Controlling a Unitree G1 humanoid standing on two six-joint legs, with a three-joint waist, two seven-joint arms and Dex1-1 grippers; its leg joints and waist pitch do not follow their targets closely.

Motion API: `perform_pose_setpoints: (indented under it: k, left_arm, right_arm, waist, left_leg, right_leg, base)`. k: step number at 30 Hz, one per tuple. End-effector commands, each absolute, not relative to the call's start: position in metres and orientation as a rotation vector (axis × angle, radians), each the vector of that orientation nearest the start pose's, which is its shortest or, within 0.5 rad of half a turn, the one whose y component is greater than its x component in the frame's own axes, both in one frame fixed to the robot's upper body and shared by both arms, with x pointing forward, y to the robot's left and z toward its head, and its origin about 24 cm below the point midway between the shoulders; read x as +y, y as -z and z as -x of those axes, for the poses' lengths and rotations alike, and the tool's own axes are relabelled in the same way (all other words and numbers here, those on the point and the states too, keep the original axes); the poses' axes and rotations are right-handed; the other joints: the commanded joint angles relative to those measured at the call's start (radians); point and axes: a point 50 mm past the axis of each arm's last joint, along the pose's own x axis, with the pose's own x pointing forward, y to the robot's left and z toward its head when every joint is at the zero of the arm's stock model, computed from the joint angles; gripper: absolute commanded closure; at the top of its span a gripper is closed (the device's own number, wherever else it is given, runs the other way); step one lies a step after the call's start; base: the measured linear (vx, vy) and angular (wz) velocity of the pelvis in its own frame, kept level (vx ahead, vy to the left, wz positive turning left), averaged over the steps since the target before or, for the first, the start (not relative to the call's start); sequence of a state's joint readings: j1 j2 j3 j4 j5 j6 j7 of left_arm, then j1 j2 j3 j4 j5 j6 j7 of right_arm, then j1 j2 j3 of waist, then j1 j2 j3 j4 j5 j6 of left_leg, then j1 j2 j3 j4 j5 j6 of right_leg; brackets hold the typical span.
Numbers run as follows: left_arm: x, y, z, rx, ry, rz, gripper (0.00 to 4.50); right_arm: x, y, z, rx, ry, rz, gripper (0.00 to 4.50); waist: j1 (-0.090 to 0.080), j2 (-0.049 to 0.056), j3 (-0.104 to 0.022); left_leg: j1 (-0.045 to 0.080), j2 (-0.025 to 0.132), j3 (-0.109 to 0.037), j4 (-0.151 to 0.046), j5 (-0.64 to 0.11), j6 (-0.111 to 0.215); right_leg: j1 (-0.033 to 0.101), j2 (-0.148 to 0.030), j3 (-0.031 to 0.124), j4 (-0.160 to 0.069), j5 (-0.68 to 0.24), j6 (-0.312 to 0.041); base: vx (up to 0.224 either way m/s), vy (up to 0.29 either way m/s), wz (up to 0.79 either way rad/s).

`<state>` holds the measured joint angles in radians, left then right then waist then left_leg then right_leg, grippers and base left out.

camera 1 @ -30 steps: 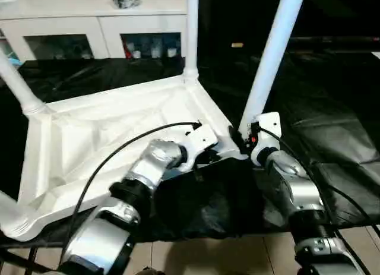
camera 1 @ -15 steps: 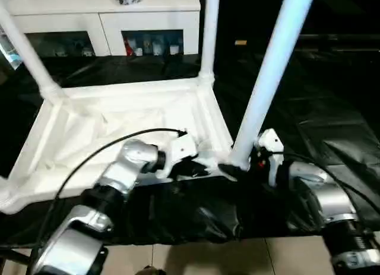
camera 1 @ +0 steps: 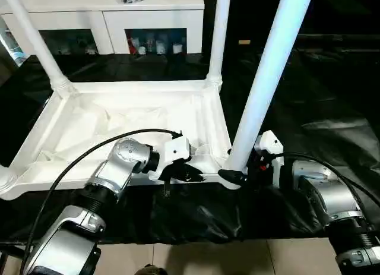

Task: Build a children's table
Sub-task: Rotate leg to tighten

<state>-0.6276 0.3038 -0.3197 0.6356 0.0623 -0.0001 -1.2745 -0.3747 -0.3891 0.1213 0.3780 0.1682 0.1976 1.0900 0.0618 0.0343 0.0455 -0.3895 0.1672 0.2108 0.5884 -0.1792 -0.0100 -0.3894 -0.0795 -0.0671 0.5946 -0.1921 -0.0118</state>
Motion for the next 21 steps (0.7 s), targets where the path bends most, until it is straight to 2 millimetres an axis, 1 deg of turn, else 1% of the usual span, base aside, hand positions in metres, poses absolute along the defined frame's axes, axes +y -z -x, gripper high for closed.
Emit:
perform_pose_setpoints:
  k: [1, 2, 4, 6, 8, 9, 10, 11, 12, 13, 14, 15, 16, 17, 18, 19, 20, 21]
  left_arm:
    - [0.1, -0.063, -0.313, 0.325, 1.531, -0.478, 4.5]
    - [0.1, -0.062, -0.313, 0.328, 1.532, -0.478, 4.5]
    - [0.1, -0.062, -0.313, 0.329, 1.532, -0.478, 4.5]
    - [0.101, -0.061, -0.313, 0.334, 1.532, -0.481, 4.5]
    - [0.099, -0.06, -0.314, 0.33, 1.511, -0.481, 4.5]
    - [0.096, -0.06, -0.315, 0.327, 1.494, -0.481, 4.5]
    - [0.087, -0.058, -0.32, 0.319, 1.423, -0.488, 4.5]
    - [0.086, -0.058, -0.32, 0.319, 1.418, -0.487, 4.5]
    - [0.076, -0.056, -0.324, 0.319, 1.366, -0.478, 4.5]
    - [0.069, -0.056, -0.325, 0.315, 1.338, -0.468, 4.5]
    - [0.068, -0.056, -0.325, 0.314, 1.334, -0.466, 4.5]
    - [0.068, -0.056, -0.325, 0.314, 1.334, -0.466, 4.5]
    - [0.061, -0.056, -0.327, 0.31, 1.309, -0.45, 4.5]
    - [0.048, -0.057, -0.328, 0.302, 1.278, -0.427, 4.5]
    - [0.036, -0.058, -0.328, 0.294, 1.252, -0.401, 4.5]
    - [0.034, -0.058, -0.328, 0.293, 1.248, -0.397, 4.5]
    - [0.028, -0.058, -0.328, 0.29, 1.238, -0.385, 4.5]
    - [0.022, -0.059, -0.327, 0.286, 1.234, -0.375, 4.5]
  right_arm:
    - [-0.159, -0.042, -0.289, 0.359, -1.148, 0.114, 1.13]
    - [-0.159, -0.042, -0.289, 0.358, -1.149, 0.112, 1.25]
    - [-0.159, -0.042, -0.289, 0.358, -1.149, 0.111, 1.32]
    - [-0.158, -0.042, -0.287, 0.354, -1.152, 0.11, 1.65]
    - [-0.157, -0.04, -0.286, 0.352, -1.135, 0.102, 1.73]
    - [-0.156, -0.038, -0.285, 0.35, -1.113, 0.101, 1.75]
    - [-0.152, -0.032, -0.287, 0.349, -1.028, 0.101, 1.78]
    - [-0.152, -0.032, -0.287, 0.348, -1.02, 0.1, 1.79]
    - [-0.147, -0.027, -0.291, 0.339, -0.924, 0.077, 1.8]
    - [-0.144, -0.025, -0.294, 0.334, -0.866, 0.053, 1.8]
    - [-0.144, -0.025, -0.294, 0.334, -0.86, 0.05, 1.8]
    - [-0.144, -0.025, -0.294, 0.334, -0.86, 0.05, 1.81]
    - [-0.14, -0.023, -0.297, 0.328, -0.807, 0.027, 1.81]
    - [-0.133, -0.021, -0.302, 0.323, -0.719, 0.001, 1.81]
    - [-0.124, -0.019, -0.306, 0.321, -0.649, -0.025, 1.81]
    - [-0.122, -0.019, -0.307, 0.321, -0.638, -0.03, 1.81]
    - [-0.118, -0.018, -0.309, 0.321, -0.608, -0.041, 1.81]
    - [-0.112, -0.018, -0.311, 0.317, -0.58, -0.051, 1.82]
  waist:
    - [0.002, -0.004, -0.06]
    - [0.002, -0.004, -0.061]
    - [0.003, -0.004, -0.062]
    - [0.003, -0.004, -0.063]
    - [0.005, -0.006, -0.063]
    - [0.005, -0.006, -0.063]
    - [0.005, -0.008, -0.062]
    - [0.002, -0.008, -0.058]
    - [-0.001, -0.012, -0.057]
    - [-0.002, -0.011, -0.056]
    - [-0.006, -0.013, -0.053]
    - [-0.005, -0.013, -0.053]
    - [-0.007, -0.01, -0.053]
    - [-0.009, -0.01, -0.053]
    - [-0.014, -0.007, -0.052]
    - [-0.018, -0.009, -0.052]
    - [-0.017, -0.011, -0.054]
    - [-0.019, -0.009, -0.054]
  left_leg:
    - [0.029, 0.081, -0.038, -0.071, -0.217, 0.046]
    - [0.029, 0.081, -0.038, -0.071, -0.215, 0.044]
    - [0.028, 0.08, -0.037, -0.069, -0.205, 0.048]
    - [0.027, 0.08, -0.037, -0.068, -0.195, 0.055]
    - [0.028, 0.08, -0.037, -0.067, -0.185, 0.061]
    - [0.027, 0.079, -0.037, -0.067, -0.185, 0.061]
    - [0.028, 0.08, -0.037, -0.067, -0.19, 0.06]
    - [0.032, 0.081, -0.038, -0.07, -0.214, 0.048]
    - [0.033, 0.079, -0.039, -0.073, -0.239, 0.03]
    - [0.034, 0.078, -0.04, -0.074, -0.252, 0.021]
    - [0.034, 0.076, -0.041, -0.075, -0.271, 0.01]
    - [0.035, 0.076, -0.043, -0.075, -0.281, 0.005]
    - [0.035, 0.076, -0.044, -0.076, -0.285, 0.001]
    - [0.036, 0.076, -0.045, -0.078, -0.293, -0.002]
    - [0.037, 0.075, -0.045, -0.079, -0.302, -0.014]
    - [0.037, 0.073, -0.045, -0.079, -0.309, -0.018]
    - [0.038, 0.072, -0.046, -0.078, -0.304, -0.019]
    - [0.034, 0.072, -0.047, -0.079, -0.299, -0.014]
  right_leg:
    - [0.037, -0.084, 0.049, -0.064, -0.148, -0.26]
    - [0.037, -0.084, 0.05, -0.062, -0.139, -0.26]
    - [0.038, -0.084, 0.049, -0.06, -0.117, -0.265]
    - [0.039, -0.083, 0.049, -0.059, -0.1, -0.267]
    - [0.038, -0.084, 0.049, -0.058, -0.089, -0.269]
    - [0.039, -0.084, 0.049, -0.057, -0.093, -0.27]
    - [0.038, -0.086, 0.049, -0.06, -0.109, -0.267]
    - [0.031, -0.085, 0.05, -0.064, -0.145, -0.262]
    - [0.032, -0.087, 0.052, -0.07, -0.195, -0.251]
    - [0.031, -0.088, 0.052, -0.072, -0.221, -0.245]
    - [0.031, -0.089, 0.053, -0.079, -0.273, -0.23]
    - [0.03, -0.091, 0.053, -0.083, -0.297, -0.222]
    - [0.03, -0.09, 0.054, -0.084, -0.315, -0.208]
    - [0.028, -0.089, 0.054, -0.086, -0.318, -0.203]
    - [0.023, -0.087, 0.055, -0.086, -0.325, -0.202]
    - [0.023, -0.086, 0.054, -0.088, -0.334, -0.2]
    - [0.026, -0.089, 0.054, -0.089, -0.33, -0.197]
    - [0.028, -0.087, 0.054, -0.09, -0.317, -0.193]
  base:
    - [0.0, 0.0, 0.0]
    - [0.0, 0.0, 0.0]
    - [0.0, 0.0, 0.0]
    - [0.0, 0.0, 0.0]
    - [0.0, 0.0, 0.0]
    - [0.0, 0.0, 0.0]
    - [0.0, 0.0, 0.0]
    - [0.0, 0.0, 0.0]
    - [0.0, 0.0, 0.0]
    - [0.0, 0.0, 0.0]
    - [0.0, 0.0, 0.0]
    - [0.0, 0.0, 0.0]
    - [0.0, 0.0, 0.0]
    - [0.0, 0.0, 0.0]
    - [0.0, 0.0, 0.0]
    - [0.0, 0.0, 0.0]
    - [0.0, 0.0, 0.0]
    - [0.0, 0.0, 0.0]
